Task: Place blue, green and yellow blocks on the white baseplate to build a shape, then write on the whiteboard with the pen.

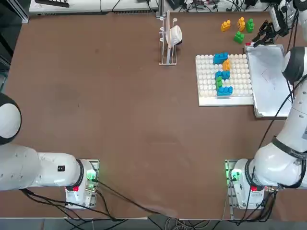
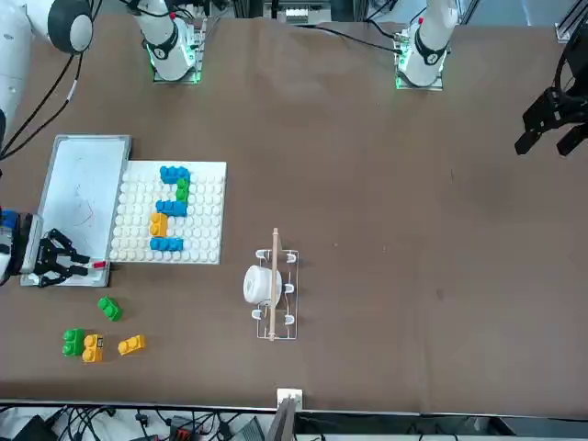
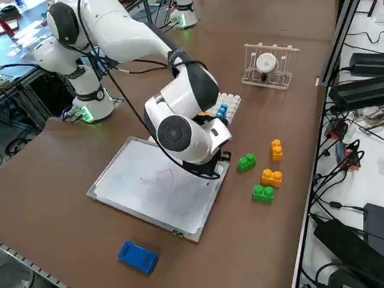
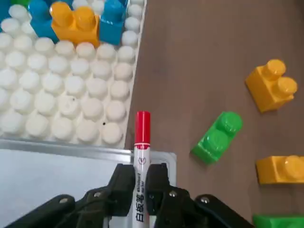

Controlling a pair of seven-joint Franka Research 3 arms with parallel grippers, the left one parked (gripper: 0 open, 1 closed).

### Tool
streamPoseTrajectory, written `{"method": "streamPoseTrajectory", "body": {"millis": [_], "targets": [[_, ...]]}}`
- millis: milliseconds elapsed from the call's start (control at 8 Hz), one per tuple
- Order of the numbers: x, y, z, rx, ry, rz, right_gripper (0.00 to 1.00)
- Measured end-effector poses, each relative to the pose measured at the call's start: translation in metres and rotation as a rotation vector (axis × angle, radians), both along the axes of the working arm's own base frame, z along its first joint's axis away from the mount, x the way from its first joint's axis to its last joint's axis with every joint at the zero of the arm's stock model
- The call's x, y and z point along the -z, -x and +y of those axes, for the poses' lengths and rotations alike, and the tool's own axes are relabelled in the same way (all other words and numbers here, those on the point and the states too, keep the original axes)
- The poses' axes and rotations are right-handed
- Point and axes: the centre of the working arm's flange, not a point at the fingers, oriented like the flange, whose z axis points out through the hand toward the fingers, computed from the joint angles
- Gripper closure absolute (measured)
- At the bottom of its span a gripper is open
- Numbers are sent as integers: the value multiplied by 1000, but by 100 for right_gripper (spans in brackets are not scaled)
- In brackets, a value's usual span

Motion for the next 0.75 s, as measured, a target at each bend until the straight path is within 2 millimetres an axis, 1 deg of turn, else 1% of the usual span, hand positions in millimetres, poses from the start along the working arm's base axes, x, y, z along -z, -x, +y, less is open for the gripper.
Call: {"method": "streamPoseTrajectory", "body": {"millis": [250, 500, 750], "targets": [[12, 1, 3, 1, 25, 5, 82], [15, 1, 4, 3, 28, 8, 82], [24, 5, 6, 7, 28, 18, 82]]}}
